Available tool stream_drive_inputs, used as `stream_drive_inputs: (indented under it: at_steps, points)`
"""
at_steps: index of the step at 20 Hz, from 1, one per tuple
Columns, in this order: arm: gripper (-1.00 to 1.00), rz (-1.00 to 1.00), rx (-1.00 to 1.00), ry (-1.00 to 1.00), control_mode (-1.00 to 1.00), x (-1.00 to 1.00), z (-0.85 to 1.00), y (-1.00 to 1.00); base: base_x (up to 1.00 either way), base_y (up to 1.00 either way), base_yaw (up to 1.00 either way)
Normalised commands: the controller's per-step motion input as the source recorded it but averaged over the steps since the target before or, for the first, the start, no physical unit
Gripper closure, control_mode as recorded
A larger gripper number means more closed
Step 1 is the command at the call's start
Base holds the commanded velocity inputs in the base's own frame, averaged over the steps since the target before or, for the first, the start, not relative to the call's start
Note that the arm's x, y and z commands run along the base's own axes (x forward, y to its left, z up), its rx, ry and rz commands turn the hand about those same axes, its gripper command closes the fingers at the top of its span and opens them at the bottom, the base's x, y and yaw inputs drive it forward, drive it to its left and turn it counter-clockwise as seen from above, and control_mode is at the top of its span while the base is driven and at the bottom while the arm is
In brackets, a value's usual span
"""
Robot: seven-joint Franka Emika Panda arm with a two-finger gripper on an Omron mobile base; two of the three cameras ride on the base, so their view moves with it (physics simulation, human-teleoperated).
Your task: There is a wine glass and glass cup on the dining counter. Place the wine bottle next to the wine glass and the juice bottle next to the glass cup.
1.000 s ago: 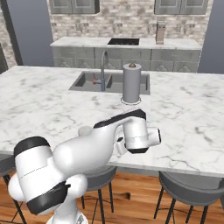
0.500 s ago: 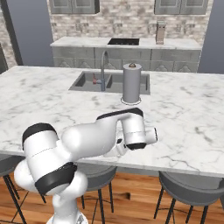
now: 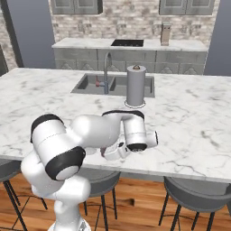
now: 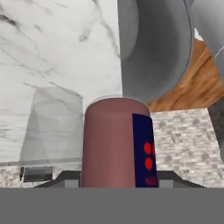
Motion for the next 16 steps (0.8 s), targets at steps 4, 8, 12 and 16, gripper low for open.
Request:
stream_drive_inputs:
  at_steps: [4, 8, 12, 16]
  points:
    - [1.0, 0.0, 0.01, 0.0, -1.0, 0.45, -0.26, 0.12, 0.0, 0.0, 0.0]
    - [1.0, 0.0, 0.0, 0.0, -1.0, 0.29, -0.26, 0.02, 0.0, 0.0, 0.0]
    - [1.0, 0.0, 0.0, 0.0, -1.0, 0.31, -0.28, 0.09, 0.0, 0.0, 0.0]
    - [1.0, 0.0, 0.0, 0.0, -1.0, 0.28, -0.16, 0.07, 0.0, 0.0, 0.0]
